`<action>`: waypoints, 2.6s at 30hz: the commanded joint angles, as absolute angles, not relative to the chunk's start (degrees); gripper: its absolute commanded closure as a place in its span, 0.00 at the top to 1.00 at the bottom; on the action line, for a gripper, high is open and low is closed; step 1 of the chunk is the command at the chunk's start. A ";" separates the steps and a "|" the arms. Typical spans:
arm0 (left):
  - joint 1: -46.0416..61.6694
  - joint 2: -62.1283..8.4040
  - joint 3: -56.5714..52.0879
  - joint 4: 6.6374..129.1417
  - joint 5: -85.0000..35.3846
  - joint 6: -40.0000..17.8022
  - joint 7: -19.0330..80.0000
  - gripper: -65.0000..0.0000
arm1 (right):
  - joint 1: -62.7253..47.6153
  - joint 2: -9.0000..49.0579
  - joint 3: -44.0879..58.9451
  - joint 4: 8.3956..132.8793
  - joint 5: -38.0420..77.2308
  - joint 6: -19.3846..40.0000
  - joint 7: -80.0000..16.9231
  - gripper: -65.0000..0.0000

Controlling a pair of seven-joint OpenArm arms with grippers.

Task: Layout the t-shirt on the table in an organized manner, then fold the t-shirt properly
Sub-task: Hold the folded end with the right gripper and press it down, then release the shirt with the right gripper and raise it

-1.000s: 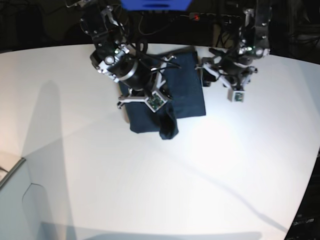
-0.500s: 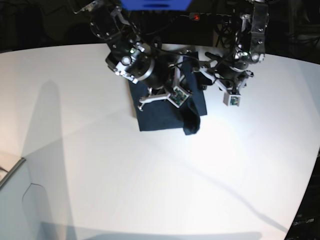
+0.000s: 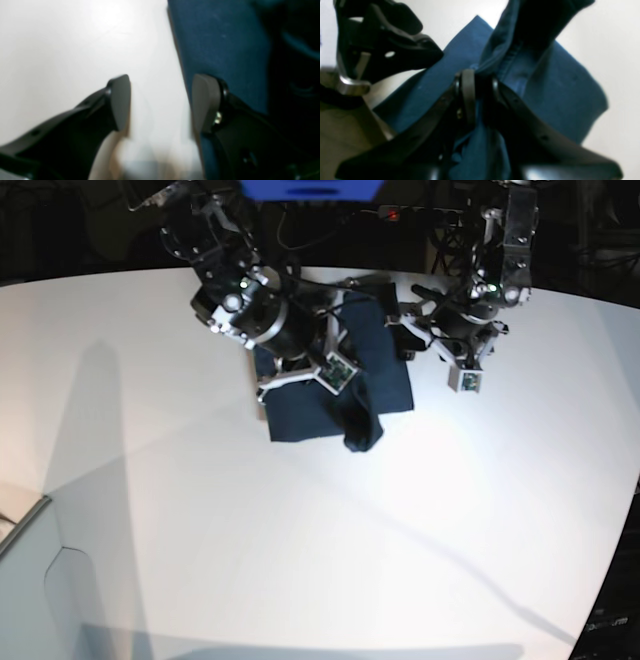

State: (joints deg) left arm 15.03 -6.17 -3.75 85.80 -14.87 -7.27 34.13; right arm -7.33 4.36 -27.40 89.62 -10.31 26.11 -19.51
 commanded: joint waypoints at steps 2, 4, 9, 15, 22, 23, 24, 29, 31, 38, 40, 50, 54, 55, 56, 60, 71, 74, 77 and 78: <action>14.55 -6.37 -3.91 86.55 -15.16 -7.25 33.36 0.59 | -7.60 4.88 -27.30 91.91 -9.71 26.07 -17.89 0.08; 14.55 -6.37 -3.91 86.64 -15.16 -7.25 33.36 0.59 | -8.04 5.67 -27.30 92.62 -9.71 26.07 -17.89 0.08; 14.64 -6.46 -3.91 86.90 -15.16 -7.25 33.36 0.59 | -8.13 5.93 -27.38 91.12 -9.71 26.07 -17.89 0.08; 14.99 -6.55 -3.91 87.60 -15.16 -7.25 33.36 0.59 | -7.60 5.67 -27.65 89.63 -9.71 26.07 -17.89 0.09; 15.16 -6.46 -3.91 87.60 -15.16 -7.25 33.36 0.59 | -6.55 4.09 -27.56 89.36 -9.71 26.07 -17.89 0.09; 15.16 -6.55 -3.91 87.60 -15.16 -7.25 33.36 0.59 | -6.55 4.00 -27.56 89.36 -9.71 26.07 -17.89 0.09; 15.16 -6.55 -3.91 87.60 -15.16 -7.25 33.36 0.59 | -6.55 3.65 -27.65 89.36 -9.71 26.07 -17.89 0.09; 15.16 -6.73 -3.91 87.60 -15.16 -7.25 33.36 0.59 | -6.37 2.86 -27.38 89.27 -9.71 26.07 -17.98 0.15; 15.16 -6.73 -3.91 87.60 -15.16 -7.25 33.36 0.59 | -6.55 2.86 -27.47 89.27 -9.71 26.07 -17.98 0.23; 15.25 -6.73 -4.00 87.69 -15.16 -7.25 33.36 0.59 | -7.87 2.86 -27.65 89.89 -9.71 26.07 -17.89 0.57; 15.69 -6.73 -4.18 87.69 -15.16 -7.25 33.36 0.59 | -8.75 2.86 -27.56 91.82 -9.63 26.07 -17.71 0.60; 19.82 -6.81 -15.08 93.85 -15.16 -7.25 33.36 0.59 | -12.70 4.18 -23.16 102.64 -9.63 26.07 -17.80 0.60; 21.14 -6.81 -20.18 94.99 -15.16 -7.34 33.36 0.59 | -12.79 4.09 -15.87 102.64 -9.63 26.07 -17.80 0.60; 21.32 -6.81 -21.49 94.99 -15.16 -7.34 33.36 0.59 | -12.79 3.91 -14.02 102.55 -9.63 26.07 -17.80 0.60; 21.32 -6.81 -22.90 94.99 -15.16 -7.34 33.36 0.59 | -12.79 3.56 -12.26 102.11 -9.63 26.07 -17.80 0.60; 21.41 -6.81 -26.42 94.99 -15.16 -7.34 33.36 0.59 | -12.79 3.12 -7.96 99.47 -9.63 26.07 -17.71 0.60; 21.14 -6.81 -27.56 94.99 -15.16 -7.34 33.36 0.59 | -16.31 3.21 -13.67 93.67 -9.63 26.07 -17.45 0.60; 21.05 -6.81 -27.56 94.99 -15.16 -7.34 33.36 0.59 | -17.45 3.21 -16.40 93.67 -9.63 26.07 -17.45 0.60; 21.05 -6.81 -27.56 94.99 -15.16 -7.34 33.36 0.59 | -18.51 3.21 -19.74 93.67 -9.63 26.07 -17.45 0.60; 21.05 -6.81 -27.56 94.99 -15.16 -7.34 33.36 0.59 | -18.77 3.30 -20.88 93.67 -9.63 26.07 -17.45 0.60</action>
State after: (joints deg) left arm 21.10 -6.31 -27.29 93.86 -14.90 -7.29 34.50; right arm -18.85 3.42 -20.71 92.62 -10.31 26.09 -18.85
